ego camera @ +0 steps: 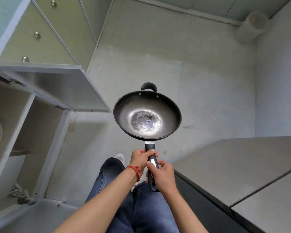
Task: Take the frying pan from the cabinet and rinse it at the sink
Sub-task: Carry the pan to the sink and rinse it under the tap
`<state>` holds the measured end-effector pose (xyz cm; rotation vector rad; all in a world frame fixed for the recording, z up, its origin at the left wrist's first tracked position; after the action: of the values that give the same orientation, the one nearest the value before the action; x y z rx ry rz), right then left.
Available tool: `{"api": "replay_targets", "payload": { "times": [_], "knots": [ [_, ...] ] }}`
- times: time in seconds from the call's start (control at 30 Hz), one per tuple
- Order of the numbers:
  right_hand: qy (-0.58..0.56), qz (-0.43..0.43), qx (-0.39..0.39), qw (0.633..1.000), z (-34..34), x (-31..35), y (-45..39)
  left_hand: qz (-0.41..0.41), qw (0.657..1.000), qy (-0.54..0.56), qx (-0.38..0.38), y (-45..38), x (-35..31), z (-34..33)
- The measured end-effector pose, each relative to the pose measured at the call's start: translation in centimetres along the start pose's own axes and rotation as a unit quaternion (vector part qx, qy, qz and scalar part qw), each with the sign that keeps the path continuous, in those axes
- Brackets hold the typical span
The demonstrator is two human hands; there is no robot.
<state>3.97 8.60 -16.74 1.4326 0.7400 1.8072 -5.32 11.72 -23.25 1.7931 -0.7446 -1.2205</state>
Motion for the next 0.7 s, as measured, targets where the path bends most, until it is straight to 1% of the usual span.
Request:
{"api": "replay_targets", "payload": {
  "times": [0.13,0.23,0.47,0.7],
  "knots": [
    [-0.048,0.011,-0.013,0.999,2.1,3.4,-1.7,-0.022,0.999,-0.037,0.032,-1.5,-3.6,-3.8],
    [-0.067,0.029,-0.024,0.997,3.5,7.3,-3.6,-0.043,0.996,-0.057,0.052,-2.8,-7.8,-6.9],
    [-0.098,0.09,-0.06,0.989,6.8,19.9,-9.8,-0.083,0.988,-0.086,0.099,-7.4,-20.4,-14.7],
    [-0.126,0.142,-0.08,0.979,9.8,31.4,-14.5,-0.142,0.976,-0.091,0.139,-9.6,-32.8,-22.0]
  ]
}}
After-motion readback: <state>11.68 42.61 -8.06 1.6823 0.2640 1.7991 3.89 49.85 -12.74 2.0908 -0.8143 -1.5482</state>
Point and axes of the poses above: each hand's wrist, its own y-axis away from the middle knuckle, its own z-axis out of the back of the hand, x = y × z, the point moved 10 cm from there along -y, towards the middle knuckle, and after that the axes turned 4 degrees about y, right-handed, at the moved point
